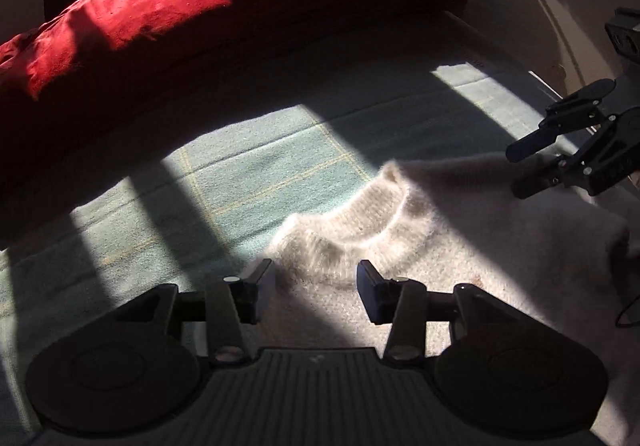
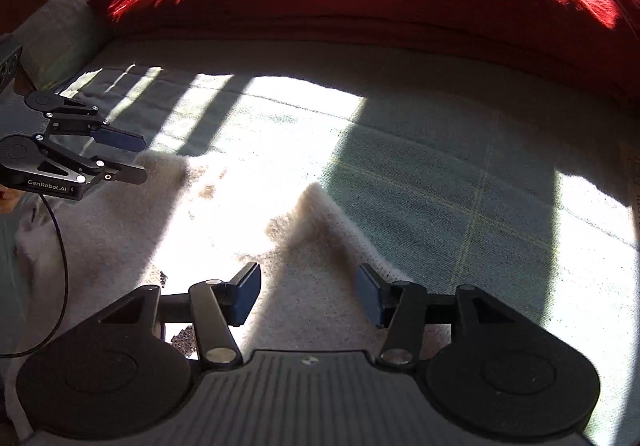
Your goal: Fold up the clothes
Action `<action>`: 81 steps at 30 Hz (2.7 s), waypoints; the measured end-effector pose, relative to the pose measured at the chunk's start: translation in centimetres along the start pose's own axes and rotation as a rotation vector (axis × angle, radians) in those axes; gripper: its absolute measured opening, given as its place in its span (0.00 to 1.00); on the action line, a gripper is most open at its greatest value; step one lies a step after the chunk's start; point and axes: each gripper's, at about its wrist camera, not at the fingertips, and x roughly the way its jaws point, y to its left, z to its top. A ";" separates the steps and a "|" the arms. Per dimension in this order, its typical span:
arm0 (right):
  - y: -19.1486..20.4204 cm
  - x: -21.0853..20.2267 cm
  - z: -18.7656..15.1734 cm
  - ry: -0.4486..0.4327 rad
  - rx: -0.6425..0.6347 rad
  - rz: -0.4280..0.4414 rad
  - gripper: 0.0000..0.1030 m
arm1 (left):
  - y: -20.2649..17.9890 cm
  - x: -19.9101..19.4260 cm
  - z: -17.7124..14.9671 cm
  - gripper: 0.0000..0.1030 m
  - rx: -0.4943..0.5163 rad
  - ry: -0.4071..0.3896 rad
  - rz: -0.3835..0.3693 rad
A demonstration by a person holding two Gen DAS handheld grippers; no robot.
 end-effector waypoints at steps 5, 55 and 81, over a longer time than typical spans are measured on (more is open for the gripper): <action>1.9 2.0 -6.7 -0.049 0.213 -0.045 0.62 | -5.2 2.5 -5.6 0.49 -0.098 0.045 0.003; 0.6 -8.3 -27.0 -0.192 0.478 -0.414 1.00 | -17.9 0.6 -12.0 0.59 0.137 0.095 0.042; -13.1 -15.5 -27.0 -0.183 0.496 -0.773 1.00 | -20.0 2.6 -10.6 0.59 0.160 0.137 0.050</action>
